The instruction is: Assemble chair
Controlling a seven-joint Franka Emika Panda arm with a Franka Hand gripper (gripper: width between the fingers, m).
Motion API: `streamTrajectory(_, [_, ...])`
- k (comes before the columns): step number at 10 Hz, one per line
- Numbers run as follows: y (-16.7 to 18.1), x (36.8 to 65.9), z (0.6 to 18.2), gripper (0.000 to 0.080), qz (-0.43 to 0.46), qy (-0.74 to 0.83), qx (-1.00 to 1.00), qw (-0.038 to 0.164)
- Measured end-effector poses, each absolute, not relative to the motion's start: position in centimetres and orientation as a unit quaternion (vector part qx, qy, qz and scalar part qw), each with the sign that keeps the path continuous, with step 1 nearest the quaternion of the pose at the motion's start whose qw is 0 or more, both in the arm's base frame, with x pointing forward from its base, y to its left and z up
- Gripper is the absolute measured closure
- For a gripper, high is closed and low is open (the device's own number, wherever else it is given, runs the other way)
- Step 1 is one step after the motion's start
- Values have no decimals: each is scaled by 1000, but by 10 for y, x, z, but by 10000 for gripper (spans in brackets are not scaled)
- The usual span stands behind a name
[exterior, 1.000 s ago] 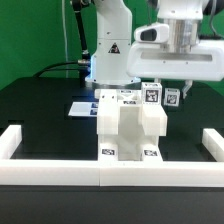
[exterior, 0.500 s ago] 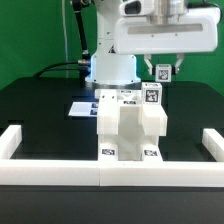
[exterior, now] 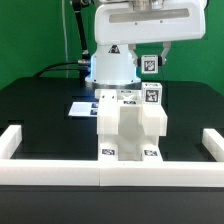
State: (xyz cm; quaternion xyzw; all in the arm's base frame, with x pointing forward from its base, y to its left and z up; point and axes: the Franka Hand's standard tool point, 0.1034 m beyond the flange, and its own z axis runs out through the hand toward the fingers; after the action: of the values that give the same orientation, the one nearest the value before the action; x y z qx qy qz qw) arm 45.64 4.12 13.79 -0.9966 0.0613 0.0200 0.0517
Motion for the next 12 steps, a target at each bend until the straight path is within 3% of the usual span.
streamTrajectory(2, [39, 458, 138, 512, 22, 50, -997, 52])
streamTrajectory(6, [-11, 507, 155, 512, 29, -25, -998, 49])
streamTrajectory(12, [-25, 518, 151, 512, 29, -53, -997, 39])
